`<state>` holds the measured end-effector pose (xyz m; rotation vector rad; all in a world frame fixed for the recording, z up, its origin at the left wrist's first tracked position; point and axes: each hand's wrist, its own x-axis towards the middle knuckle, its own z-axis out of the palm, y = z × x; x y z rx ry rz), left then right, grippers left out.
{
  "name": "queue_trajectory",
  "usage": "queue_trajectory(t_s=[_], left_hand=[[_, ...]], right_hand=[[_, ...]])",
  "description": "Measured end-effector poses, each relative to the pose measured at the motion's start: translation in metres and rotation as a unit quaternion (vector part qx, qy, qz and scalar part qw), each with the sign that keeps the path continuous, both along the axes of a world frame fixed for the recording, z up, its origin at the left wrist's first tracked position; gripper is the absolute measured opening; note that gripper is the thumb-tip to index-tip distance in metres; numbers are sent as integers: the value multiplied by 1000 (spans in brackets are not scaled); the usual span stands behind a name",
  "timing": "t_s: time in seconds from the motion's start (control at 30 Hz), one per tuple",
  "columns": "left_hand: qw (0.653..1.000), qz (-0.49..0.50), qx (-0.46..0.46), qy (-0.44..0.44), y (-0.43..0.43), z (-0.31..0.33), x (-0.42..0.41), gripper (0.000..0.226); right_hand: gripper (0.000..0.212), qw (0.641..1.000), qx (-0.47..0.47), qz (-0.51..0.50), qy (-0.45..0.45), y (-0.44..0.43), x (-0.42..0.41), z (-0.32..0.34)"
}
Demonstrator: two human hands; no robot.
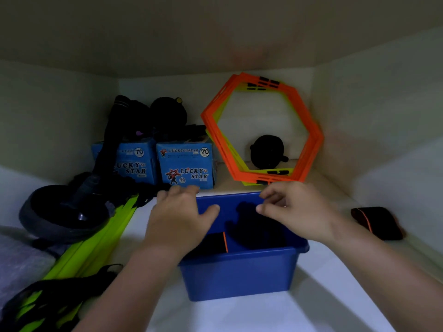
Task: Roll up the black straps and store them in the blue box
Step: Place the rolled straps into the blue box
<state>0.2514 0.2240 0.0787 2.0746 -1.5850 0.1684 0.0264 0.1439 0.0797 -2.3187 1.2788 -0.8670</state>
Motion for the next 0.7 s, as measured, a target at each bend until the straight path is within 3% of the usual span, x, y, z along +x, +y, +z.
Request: queue_trajectory(t_s=[0.17,0.37,0.43,0.7], left_hand=[[995,-97,4,-31,-26,13,-82,61],[978,-198,2,-58,-68,5,-192,57],[972,-227,10,-53,-79,2,-226,55],[964,-251,86,32,-146,-50,-314,46]], right_hand=[[25,997,-24,-69,-35,-8,-51,1],[31,985,11,-170,-31,-17,-145,-21],[30,978,21,-206,-28,-21,-174,-32],[60,961,55,-267,48,-60,-249,-77]])
